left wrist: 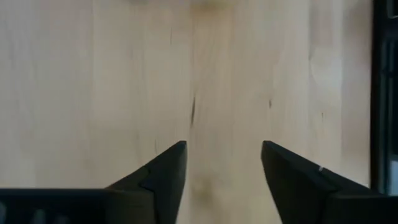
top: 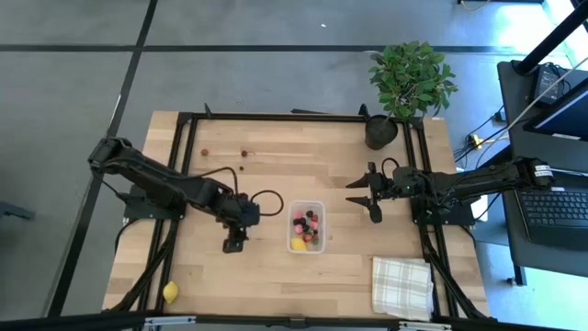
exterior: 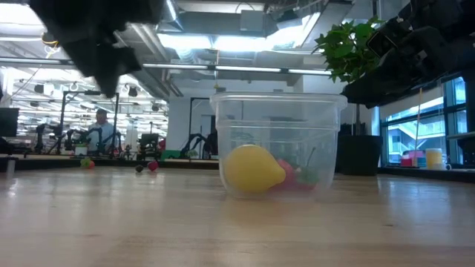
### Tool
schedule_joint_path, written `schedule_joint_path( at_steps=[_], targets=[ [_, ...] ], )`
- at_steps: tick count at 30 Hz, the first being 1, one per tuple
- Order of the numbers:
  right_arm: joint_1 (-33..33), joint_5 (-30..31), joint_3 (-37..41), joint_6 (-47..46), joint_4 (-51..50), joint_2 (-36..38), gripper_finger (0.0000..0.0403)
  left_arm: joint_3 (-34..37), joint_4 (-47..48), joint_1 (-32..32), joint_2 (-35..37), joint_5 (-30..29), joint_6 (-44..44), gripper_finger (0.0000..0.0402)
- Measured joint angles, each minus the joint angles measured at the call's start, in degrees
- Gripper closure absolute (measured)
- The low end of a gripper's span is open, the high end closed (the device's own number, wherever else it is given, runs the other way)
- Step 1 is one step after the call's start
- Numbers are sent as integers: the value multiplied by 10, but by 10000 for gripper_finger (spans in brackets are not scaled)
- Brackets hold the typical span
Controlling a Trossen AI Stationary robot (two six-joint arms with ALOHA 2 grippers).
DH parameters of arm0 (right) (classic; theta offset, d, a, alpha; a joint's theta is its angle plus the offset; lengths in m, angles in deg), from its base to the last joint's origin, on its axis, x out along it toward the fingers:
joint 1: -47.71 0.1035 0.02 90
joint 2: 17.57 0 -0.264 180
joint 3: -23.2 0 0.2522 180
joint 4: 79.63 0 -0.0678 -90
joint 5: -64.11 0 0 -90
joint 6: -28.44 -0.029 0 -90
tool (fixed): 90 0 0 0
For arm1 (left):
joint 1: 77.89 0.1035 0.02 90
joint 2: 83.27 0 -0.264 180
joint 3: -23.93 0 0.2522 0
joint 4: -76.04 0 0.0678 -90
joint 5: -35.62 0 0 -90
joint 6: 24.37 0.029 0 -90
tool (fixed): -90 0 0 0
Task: Pick and placing Produce into tupperware
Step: Put the lemon into the transparent bin
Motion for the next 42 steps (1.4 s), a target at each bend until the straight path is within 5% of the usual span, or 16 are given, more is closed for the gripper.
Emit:
schedule_joint_path(
  at_steps=[9,18,29,33,37,42],
  targets=[
    [0,0,0,2,1,0,205,0,126,-13,-19,10,-241,124],
    [0,0,0,4,1,0,205,0,204,-104,-19,50,-548,124],
    [0,0,0,4,0,-3,205,0,194,-251,-19,171,-924,125],
    [0,0,0,4,0,-8,205,0,151,-299,-19,172,-1045,125],
    [0,0,0,13,0,-21,205,0,126,-340,-20,163,-1131,125],
    [0,0,0,18,2,-43,205,0,126,-353,-40,164,-1134,125]
  ],
)
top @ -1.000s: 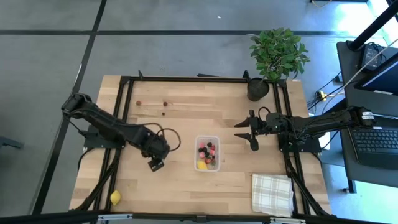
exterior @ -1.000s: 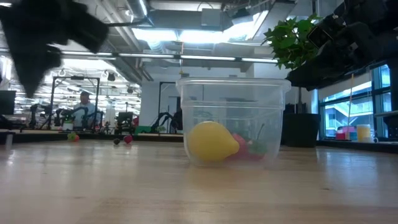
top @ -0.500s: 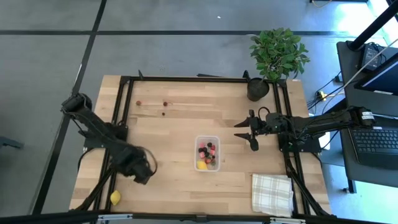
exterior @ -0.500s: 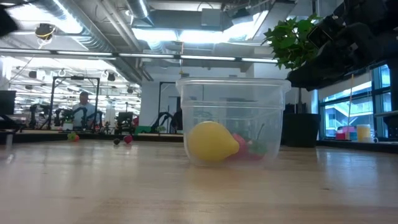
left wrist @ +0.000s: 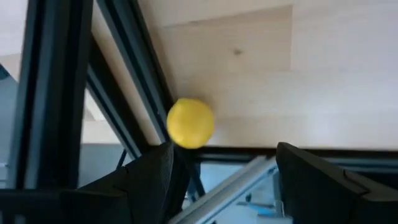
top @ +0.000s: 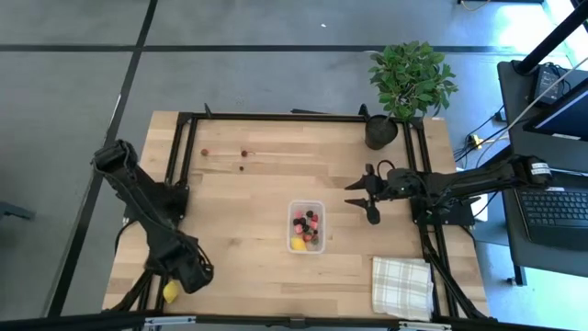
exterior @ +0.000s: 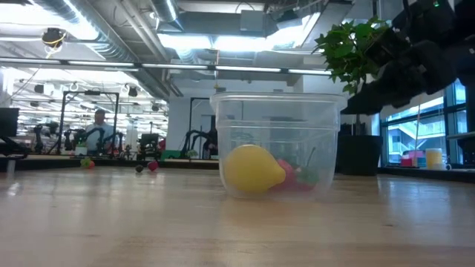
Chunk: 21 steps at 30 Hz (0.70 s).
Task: Pick and placing Produce into tupperware
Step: Put the lemon into the transparent bin
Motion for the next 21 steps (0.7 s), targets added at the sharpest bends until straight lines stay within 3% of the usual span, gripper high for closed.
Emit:
schedule_joint_path(
  at_steps=[3,8,14,21],
  targets=[
    [0,0,0,-1,3,-9,205,0,-2,0,-29,26,17,125],
    [0,0,0,0,14,-21,205,0,-18,0,-77,127,32,125],
    [0,0,0,16,54,-35,205,0,-54,5,-119,130,102,125],
    [0,0,0,24,64,-38,205,0,-53,4,-168,175,226,125]
  ],
)
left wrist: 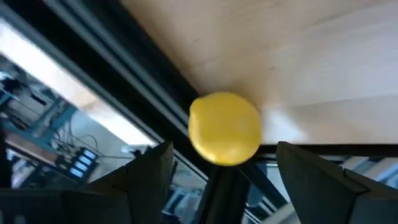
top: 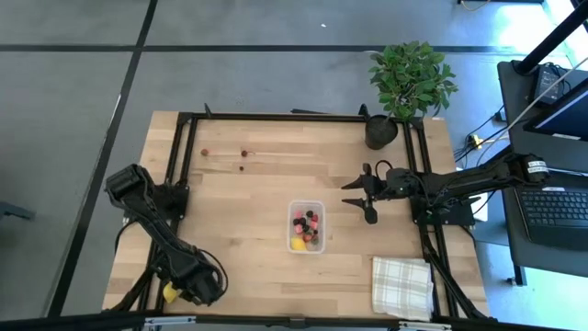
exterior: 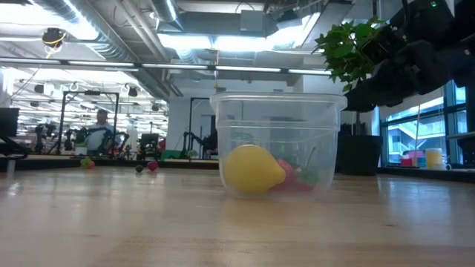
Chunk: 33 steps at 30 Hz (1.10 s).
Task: Pick and placing Produce into tupperware
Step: Put the lemon into the transparent bin
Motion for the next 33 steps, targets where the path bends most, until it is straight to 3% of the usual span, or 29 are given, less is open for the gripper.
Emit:
schedule_joint_path(
  at_steps=[8,33],
  targets=[
    [0,0,0,-13,0,0,205,0,-3,-2,-32,12,104,125],
    [0,0,0,-13,-1,0,205,12,-60,-18,-37,14,73,125]
  ],
)
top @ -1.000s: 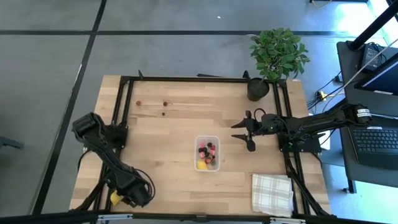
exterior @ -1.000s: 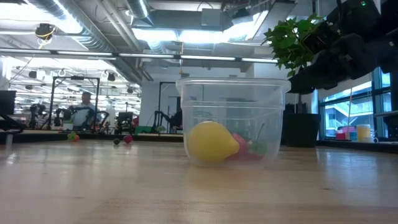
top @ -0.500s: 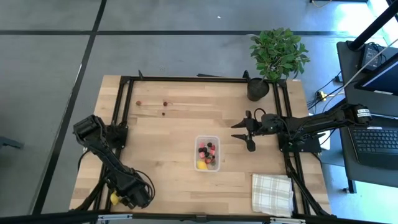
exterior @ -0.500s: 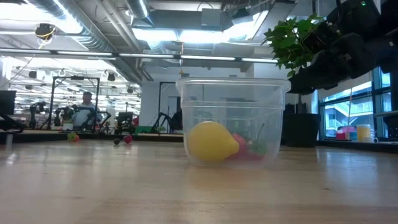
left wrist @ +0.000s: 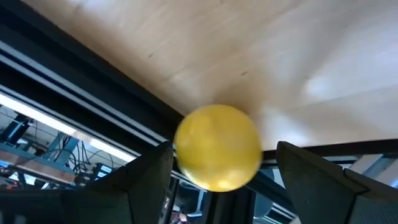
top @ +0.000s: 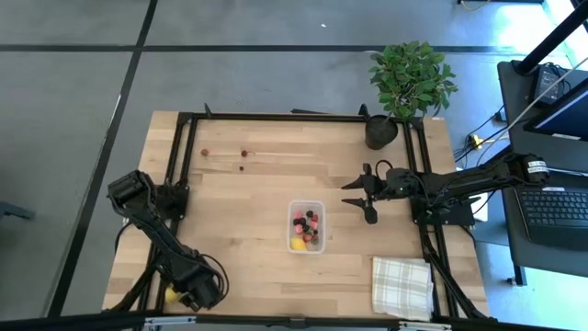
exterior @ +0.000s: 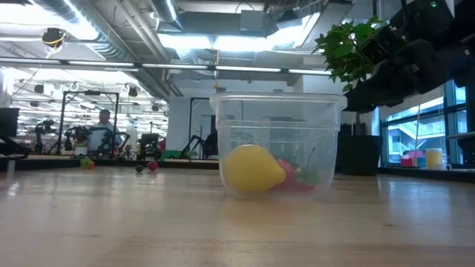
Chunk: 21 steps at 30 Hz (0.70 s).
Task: Pick and placing Produce into tupperware
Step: Put the lemon into the transparent bin
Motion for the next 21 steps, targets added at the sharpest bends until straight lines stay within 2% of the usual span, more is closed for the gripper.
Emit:
schedule_joint_path(
  at_steps=[12,21],
  targets=[
    [0,0,0,0,-3,0,205,25,-41,2,0,11,-2,130],
    [0,0,0,0,-3,0,205,25,-44,2,0,15,0,201]
  ],
)
